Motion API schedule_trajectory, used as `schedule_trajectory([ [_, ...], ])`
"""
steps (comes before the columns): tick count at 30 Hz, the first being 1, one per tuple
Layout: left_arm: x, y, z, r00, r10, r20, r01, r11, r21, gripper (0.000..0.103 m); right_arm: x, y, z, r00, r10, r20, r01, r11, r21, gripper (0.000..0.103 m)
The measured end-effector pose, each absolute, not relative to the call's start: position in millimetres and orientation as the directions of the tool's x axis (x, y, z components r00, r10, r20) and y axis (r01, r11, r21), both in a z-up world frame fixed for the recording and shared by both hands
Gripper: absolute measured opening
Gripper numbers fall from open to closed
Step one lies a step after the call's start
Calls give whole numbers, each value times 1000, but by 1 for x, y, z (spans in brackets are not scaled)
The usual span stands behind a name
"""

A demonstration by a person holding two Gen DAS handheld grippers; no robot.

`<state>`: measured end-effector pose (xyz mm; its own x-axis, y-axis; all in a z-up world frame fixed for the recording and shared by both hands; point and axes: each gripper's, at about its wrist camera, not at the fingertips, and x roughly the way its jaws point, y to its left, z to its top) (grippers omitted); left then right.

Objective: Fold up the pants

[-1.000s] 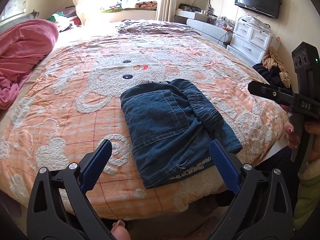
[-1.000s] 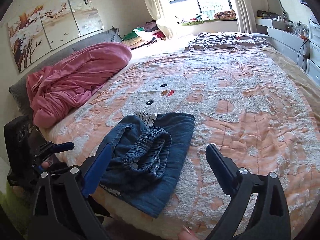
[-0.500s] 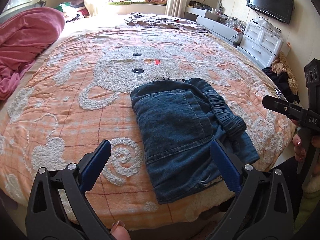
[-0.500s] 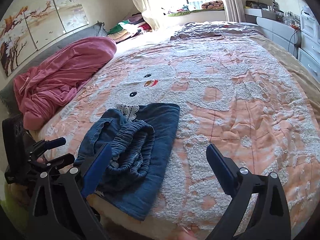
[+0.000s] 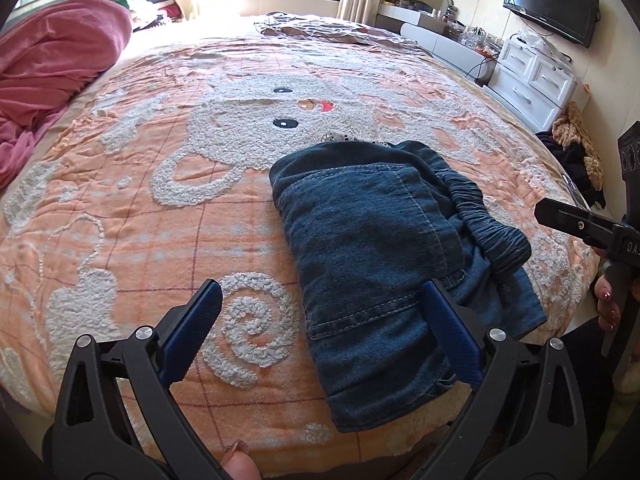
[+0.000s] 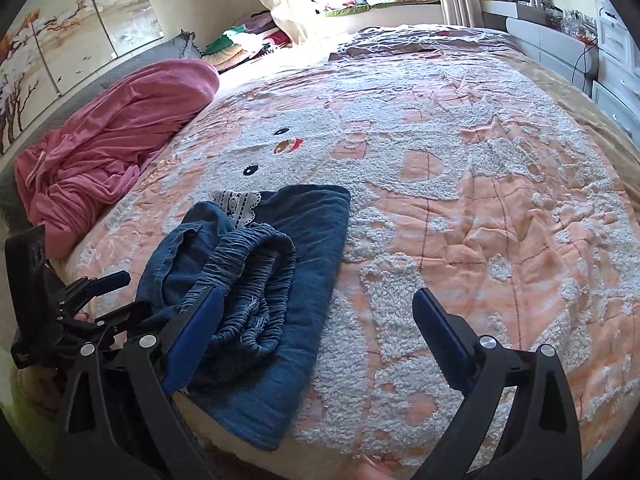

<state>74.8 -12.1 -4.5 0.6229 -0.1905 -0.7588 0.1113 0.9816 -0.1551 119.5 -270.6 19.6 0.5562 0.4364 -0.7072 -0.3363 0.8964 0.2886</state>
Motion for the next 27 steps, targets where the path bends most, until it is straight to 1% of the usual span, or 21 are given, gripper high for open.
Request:
schedule_trajectory([
  [8,84,-9,-21,597,-236,-767,110,971,-213,93,132,-267,7,526,440,-727,-308,896,320,95],
  [11,87,-8,-25,590,-255,-766,112,966,-235,93,140,-268,2,505,462,-729,-289,886,362,93],
  [13,89,-9,-26,587,-262,-766,115,964,-241,93,147,-266,-2,484,480,-732,-285,877,386,82],
  [14,90,-10,-26,588,-263,-765,117,964,-241,93,150,-264,-3,478,480,-736,-283,877,388,80],
  [16,91,-11,-26,586,-264,-766,122,963,-238,93,157,-259,-7,462,475,-749,-284,879,382,69],
  [18,92,-11,-27,584,-268,-766,125,962,-241,93,163,-254,-13,441,475,-762,-288,879,381,62],
  [21,93,-11,-27,582,-272,-766,130,961,-242,93,170,-249,-18,414,506,-757,-297,861,413,53],
  [24,96,-11,-27,577,-275,-769,134,961,-243,93,176,-246,-21,387,537,-750,-302,842,448,52],
  [27,97,-11,-28,571,-283,-771,141,958,-248,93,182,-250,-25,375,553,-744,-271,833,482,56],
])
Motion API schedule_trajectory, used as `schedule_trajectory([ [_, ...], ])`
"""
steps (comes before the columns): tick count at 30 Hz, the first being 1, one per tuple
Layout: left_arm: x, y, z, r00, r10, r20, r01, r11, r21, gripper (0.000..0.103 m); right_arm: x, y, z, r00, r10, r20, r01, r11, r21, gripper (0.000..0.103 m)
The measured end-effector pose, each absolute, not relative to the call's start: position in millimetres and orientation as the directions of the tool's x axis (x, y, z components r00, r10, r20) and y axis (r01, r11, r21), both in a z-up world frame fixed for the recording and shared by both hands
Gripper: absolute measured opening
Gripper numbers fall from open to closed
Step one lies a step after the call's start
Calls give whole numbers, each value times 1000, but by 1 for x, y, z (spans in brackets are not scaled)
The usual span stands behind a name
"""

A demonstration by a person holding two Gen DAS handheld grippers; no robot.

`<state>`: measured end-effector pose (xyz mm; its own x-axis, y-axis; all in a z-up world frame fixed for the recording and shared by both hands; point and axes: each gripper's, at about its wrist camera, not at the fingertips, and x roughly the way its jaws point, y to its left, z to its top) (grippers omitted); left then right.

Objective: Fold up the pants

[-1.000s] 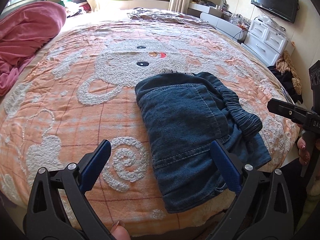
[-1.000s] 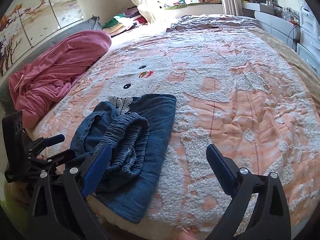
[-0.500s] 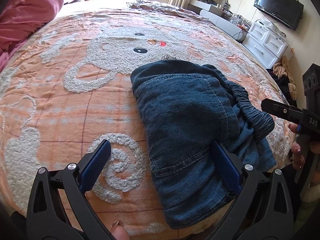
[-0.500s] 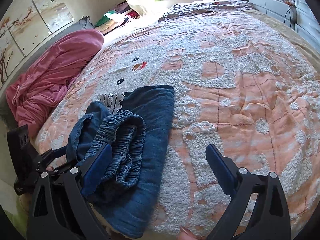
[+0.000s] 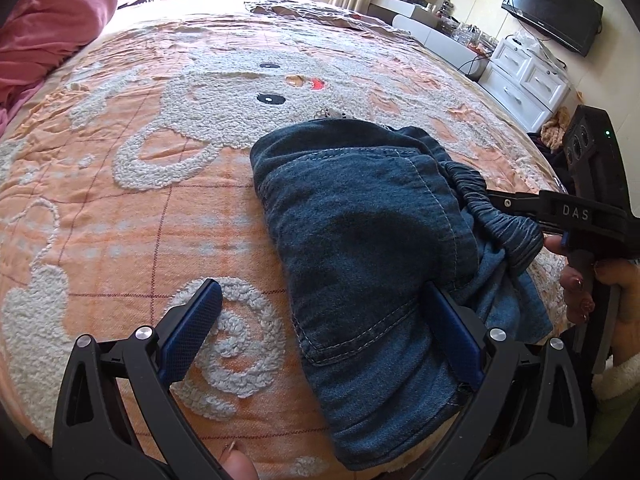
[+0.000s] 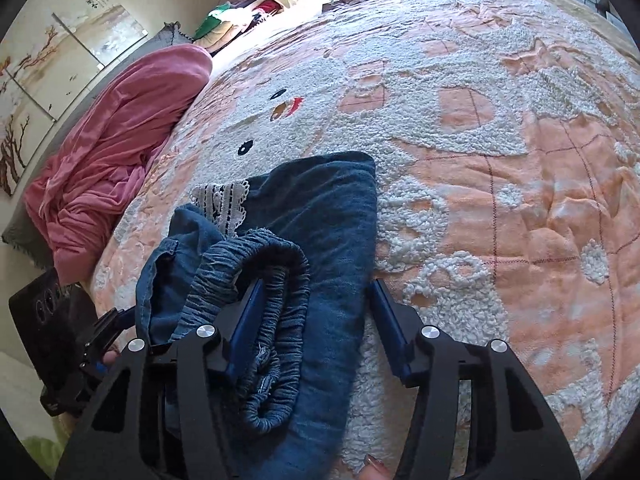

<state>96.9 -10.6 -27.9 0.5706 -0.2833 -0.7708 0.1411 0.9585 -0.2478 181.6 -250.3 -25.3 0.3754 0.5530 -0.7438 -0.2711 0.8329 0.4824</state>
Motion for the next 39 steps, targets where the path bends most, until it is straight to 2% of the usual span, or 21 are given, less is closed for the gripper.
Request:
schedule_trajectory([
  [2,98,-10,-29,566,-288,-772,142,957,-253,94,182,-253,-28,365,564,-740,-259,825,501,57],
  [6,100,-11,-29,563,-292,-773,150,956,-252,95,174,-256,-26,346,588,-731,-268,808,524,68],
  [14,107,-14,-31,560,-302,-772,154,953,-262,95,196,-239,-29,303,636,-709,-303,770,561,65],
  [15,108,-14,-31,560,-303,-771,153,953,-263,95,197,-239,-31,302,641,-706,-300,767,567,63],
  [18,109,-15,-32,562,-307,-768,155,951,-266,95,192,-239,-29,304,663,-685,-307,748,588,39],
  [21,108,-15,-32,559,-312,-768,161,950,-269,92,179,-235,-19,356,637,-683,-344,769,538,29],
  [23,107,-16,-31,554,-337,-761,176,941,-288,79,171,-232,-16,390,624,-677,-354,780,516,26],
  [24,107,-17,-30,544,-365,-755,191,931,-312,62,169,-231,-14,403,619,-674,-360,784,506,24],
  [25,106,-19,-28,540,-378,-752,200,926,-321,52,166,-229,-11,417,615,-669,-370,788,493,23],
  [26,105,-22,-25,545,-370,-752,213,929,-303,49,163,-228,-9,430,611,-665,-379,790,481,23],
  [28,102,-27,-20,557,-369,-744,234,929,-286,30,158,-226,-4,447,616,-649,-398,786,473,21],
  [31,101,-31,-11,577,-359,-733,237,933,-270,24,152,-221,6,470,624,-625,-432,780,453,18],
  [39,123,-15,14,639,-328,-696,210,945,-251,23,179,-189,44,510,634,-582,-516,766,382,18],
])
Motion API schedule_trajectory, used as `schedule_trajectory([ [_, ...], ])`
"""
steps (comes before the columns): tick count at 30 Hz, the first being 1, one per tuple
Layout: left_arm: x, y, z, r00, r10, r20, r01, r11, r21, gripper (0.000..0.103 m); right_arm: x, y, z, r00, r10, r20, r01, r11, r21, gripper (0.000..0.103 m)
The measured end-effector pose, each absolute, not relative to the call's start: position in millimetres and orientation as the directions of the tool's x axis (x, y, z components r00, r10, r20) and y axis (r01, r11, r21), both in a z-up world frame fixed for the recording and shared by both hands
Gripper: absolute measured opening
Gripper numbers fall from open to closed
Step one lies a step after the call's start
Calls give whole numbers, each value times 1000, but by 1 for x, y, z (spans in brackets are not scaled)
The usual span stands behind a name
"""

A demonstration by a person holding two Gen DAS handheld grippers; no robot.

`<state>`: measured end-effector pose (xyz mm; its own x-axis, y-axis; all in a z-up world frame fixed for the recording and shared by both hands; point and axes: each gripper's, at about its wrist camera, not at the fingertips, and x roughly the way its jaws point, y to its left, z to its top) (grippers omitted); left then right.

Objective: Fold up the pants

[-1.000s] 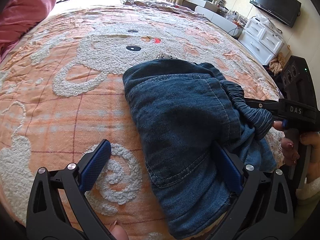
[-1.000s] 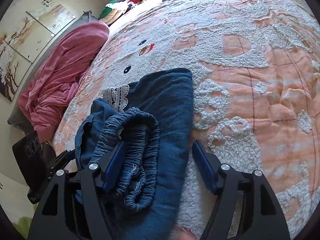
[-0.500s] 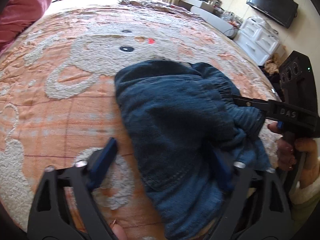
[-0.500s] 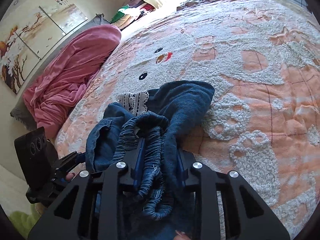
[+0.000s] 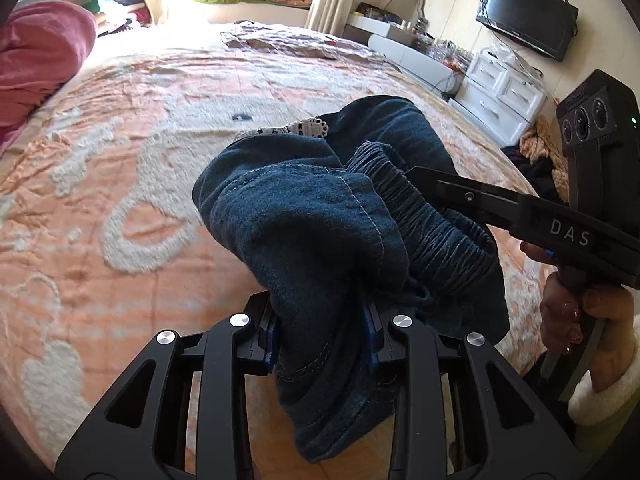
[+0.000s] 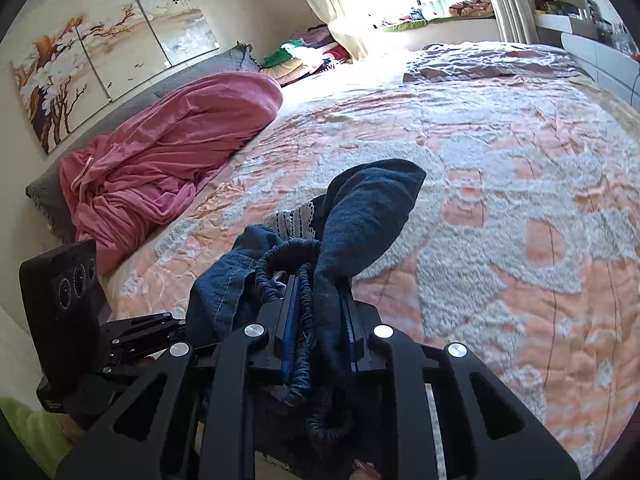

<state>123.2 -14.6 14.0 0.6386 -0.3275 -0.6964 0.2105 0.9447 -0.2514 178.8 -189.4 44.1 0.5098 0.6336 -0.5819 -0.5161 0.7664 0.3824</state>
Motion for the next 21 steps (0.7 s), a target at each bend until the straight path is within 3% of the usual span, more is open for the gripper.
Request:
schedule_trajectory([
  [5,156,5,16,676,-275,-683,169,961,-220,23,219,-168,45,530,619,-579,-521,777,353,18],
  [9,178,16,-9,639,-253,-726,128,966,-224,30,253,-157,11,506,551,-664,-458,824,334,20],
  [12,178,19,-22,625,-215,-751,87,974,-207,51,266,-163,-15,489,491,-721,-373,865,337,30],
  [13,177,20,-24,621,-213,-754,77,974,-211,55,270,-170,-20,478,498,-723,-337,865,372,47],
  [15,176,26,-25,619,-208,-757,46,972,-230,66,273,-178,-23,483,473,-737,-283,881,379,61],
  [17,170,30,-24,621,-203,-757,29,971,-236,71,265,-187,-17,501,473,-725,-278,881,383,61],
  [21,147,36,-15,641,-182,-745,15,974,-225,76,225,-199,9,563,434,-703,-307,900,310,84],
])
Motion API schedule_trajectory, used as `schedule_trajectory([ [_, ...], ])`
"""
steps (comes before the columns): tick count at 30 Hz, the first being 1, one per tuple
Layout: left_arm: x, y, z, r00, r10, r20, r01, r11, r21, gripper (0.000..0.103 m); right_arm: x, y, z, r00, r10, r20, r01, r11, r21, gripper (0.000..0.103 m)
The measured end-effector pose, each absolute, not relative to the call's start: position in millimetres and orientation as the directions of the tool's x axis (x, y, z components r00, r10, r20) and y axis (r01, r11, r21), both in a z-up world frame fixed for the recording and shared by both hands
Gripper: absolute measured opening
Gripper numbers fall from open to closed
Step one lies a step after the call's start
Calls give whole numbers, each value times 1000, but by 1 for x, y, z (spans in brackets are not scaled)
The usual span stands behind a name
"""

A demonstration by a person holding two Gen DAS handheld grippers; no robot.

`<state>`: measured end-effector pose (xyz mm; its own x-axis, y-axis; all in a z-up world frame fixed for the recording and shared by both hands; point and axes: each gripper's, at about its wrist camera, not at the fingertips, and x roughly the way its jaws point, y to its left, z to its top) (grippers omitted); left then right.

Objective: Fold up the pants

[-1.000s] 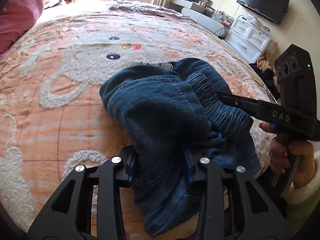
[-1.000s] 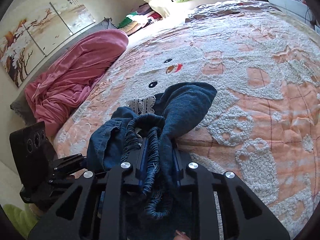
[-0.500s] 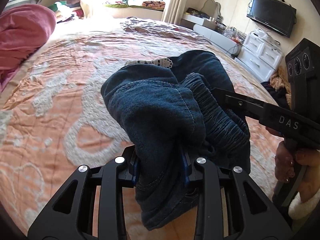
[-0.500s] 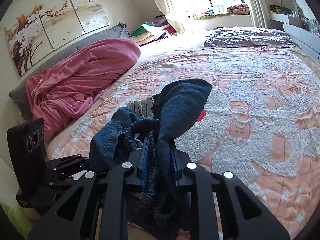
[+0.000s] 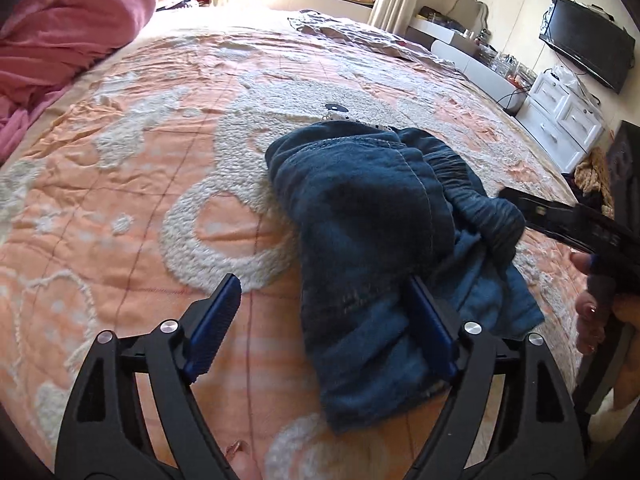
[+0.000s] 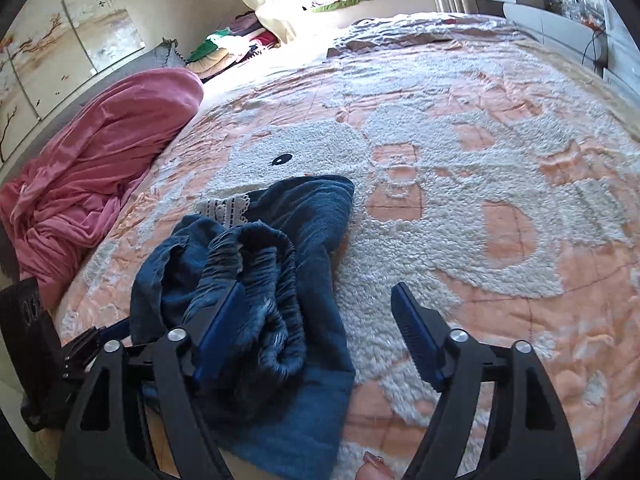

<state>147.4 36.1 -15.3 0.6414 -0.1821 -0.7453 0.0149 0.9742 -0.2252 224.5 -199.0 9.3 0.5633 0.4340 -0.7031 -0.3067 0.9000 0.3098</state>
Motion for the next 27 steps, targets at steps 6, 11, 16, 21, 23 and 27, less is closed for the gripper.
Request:
schedule_trajectory([
  [6,97,37,-2,670,-161,-725,-9,974,-225,90,150,-208,32,650,354,-673,-326,929,174,96],
  [11,57,22,0,670,-147,-728,12,982,-187,93,105,-209,20,642,302,-704,-315,942,117,98],
  [16,35,9,-6,651,-162,-742,25,981,-193,93,78,-217,10,643,301,-704,-299,945,131,98],
  [21,29,6,-12,637,-151,-756,5,981,-192,93,72,-223,8,643,303,-703,-294,946,138,98],
  [23,29,7,-12,636,-143,-758,-12,981,-195,93,72,-223,6,641,304,-705,-297,945,138,98],
  [27,31,10,-12,637,-130,-760,-27,982,-190,93,73,-222,2,634,303,-712,-303,944,132,98],
])
